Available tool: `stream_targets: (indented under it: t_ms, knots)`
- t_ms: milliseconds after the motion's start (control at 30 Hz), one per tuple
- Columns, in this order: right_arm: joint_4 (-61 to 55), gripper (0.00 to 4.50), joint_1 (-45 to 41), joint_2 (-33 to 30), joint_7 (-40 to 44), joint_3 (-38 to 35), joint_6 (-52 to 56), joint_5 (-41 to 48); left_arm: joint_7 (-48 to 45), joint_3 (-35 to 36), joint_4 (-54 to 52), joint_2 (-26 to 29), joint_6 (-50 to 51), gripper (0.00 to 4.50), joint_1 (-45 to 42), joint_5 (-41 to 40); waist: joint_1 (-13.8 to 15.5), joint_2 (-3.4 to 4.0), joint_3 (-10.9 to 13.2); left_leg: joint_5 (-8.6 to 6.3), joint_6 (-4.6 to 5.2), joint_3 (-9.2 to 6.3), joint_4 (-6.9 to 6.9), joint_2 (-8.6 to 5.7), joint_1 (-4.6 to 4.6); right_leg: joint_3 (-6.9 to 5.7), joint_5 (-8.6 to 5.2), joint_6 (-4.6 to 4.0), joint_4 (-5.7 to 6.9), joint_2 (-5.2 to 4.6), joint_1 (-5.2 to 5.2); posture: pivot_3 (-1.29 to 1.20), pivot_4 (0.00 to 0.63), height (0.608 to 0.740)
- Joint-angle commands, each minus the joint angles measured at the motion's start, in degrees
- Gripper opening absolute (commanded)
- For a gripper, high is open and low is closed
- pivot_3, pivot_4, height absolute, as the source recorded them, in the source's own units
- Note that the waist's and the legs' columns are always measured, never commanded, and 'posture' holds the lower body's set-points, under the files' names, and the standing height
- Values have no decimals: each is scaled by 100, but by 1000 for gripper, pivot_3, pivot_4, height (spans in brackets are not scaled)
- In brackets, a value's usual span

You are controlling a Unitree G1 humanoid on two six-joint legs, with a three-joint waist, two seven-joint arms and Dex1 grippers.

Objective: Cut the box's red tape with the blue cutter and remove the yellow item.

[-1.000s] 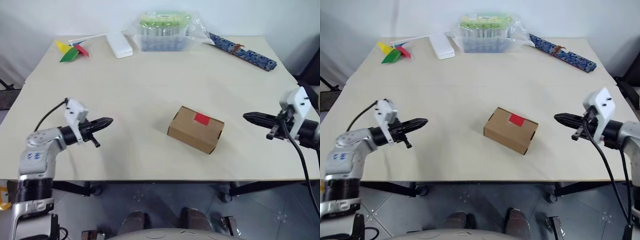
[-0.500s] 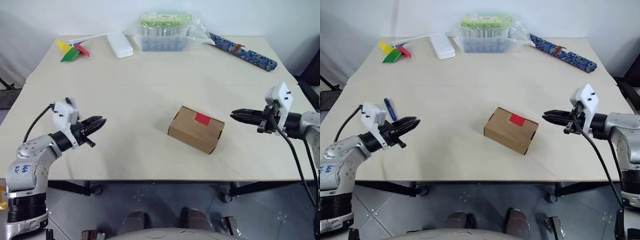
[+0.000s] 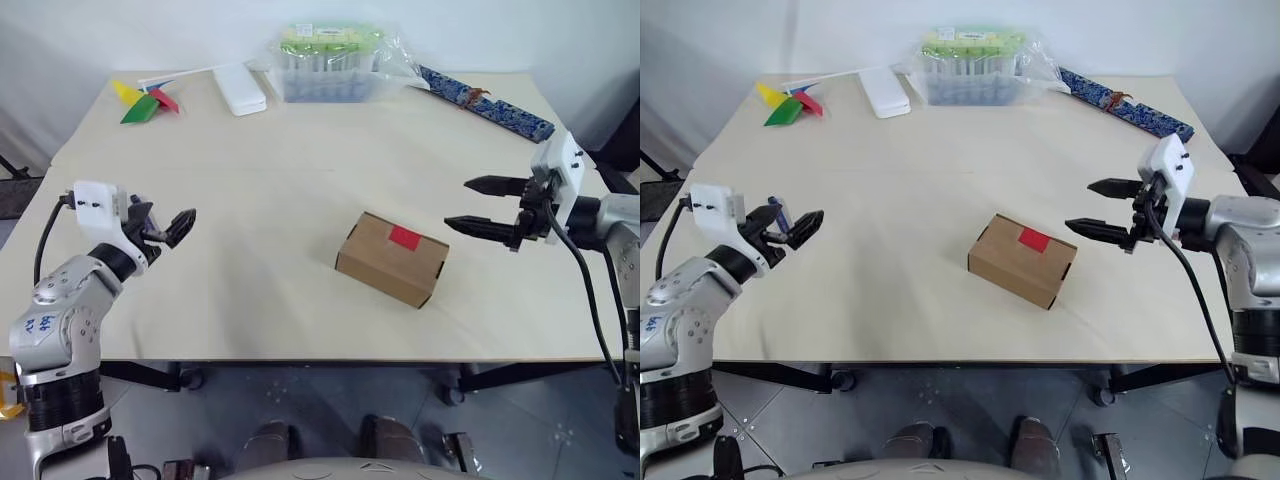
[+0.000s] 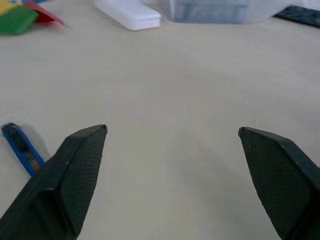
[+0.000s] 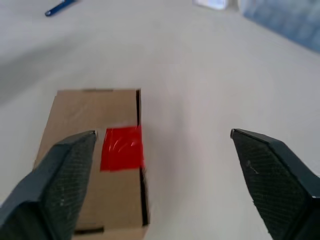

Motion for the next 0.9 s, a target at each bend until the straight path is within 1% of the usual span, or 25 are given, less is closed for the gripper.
stream_targets:
  t_ms: [33, 167, 200, 267, 400, 600, 733, 900]
  knots:
    - [165, 4500, -271, 170, 138, 141, -260, -72, 461, -167, 185, -179, -292, 4478, -361, 297, 0, -1, 0, 0, 0, 0, 0, 0, 0, 0, 0, 0, 1, 0, 0, 0, 150, 740]
    - [333, 4500, -499, 371, 200, 265, -413, -161, 1097, -344, 729, -405, -640, 4478, -941, 768, 14, -5, 3, 0, 0, 2, 0, -3, -4, -4, 0, 0, 0, 0, -1, 0, 150, 740]
    - [375, 4500, -548, 407, 222, 305, -444, -189, 1576, -272, 1046, -481, -550, 4478, -1257, 937, 24, -8, 4, 0, 0, 1, 0, -4, -4, -6, 0, 0, 2, 0, -1, 0, 150, 740]
    - [436, 4500, -597, 445, 251, 342, -505, -244, 2221, -205, 1502, -534, -349, 4478, -1666, 1215, 33, -10, 5, 1, -1, 1, 1, -4, -9, -12, 1, 1, 1, 0, -1, 0, 150, 740]
    - [486, 4500, -615, 442, 296, 328, -552, -293, 3079, 82, 2252, -621, 127, 4478, -2161, 1371, 13, -10, 5, 0, -2, -1, -3, -4, -8, -15, 2, 4, 3, 0, -1, 0, 150, 740]
    - [426, 4500, -617, 423, 268, 255, -540, -291, 3589, 330, 2793, -729, 554, 4478, -2465, 1338, -3, -21, 11, 0, -3, -1, -7, -3, -11, -20, 3, 5, 4, 1, -4, 0, 150, 740]
    - [318, 4500, -519, 369, 239, 202, -498, -263, 3716, 375, 2916, -749, 709, 4478, -2496, 1318, -3, -26, 14, 0, -3, -4, -6, -4, -11, -18, 3, 5, 4, 1, -4, 0, 150, 740]
    - [206, 4500, -381, 278, 203, 125, -442, -251, 3979, 600, 2905, -829, 934, 4478, -2489, 1257, 15, -28, 15, -1, -4, -4, -5, -4, -11, -18, 3, 5, 4, 0, -4, 0, 150, 740]
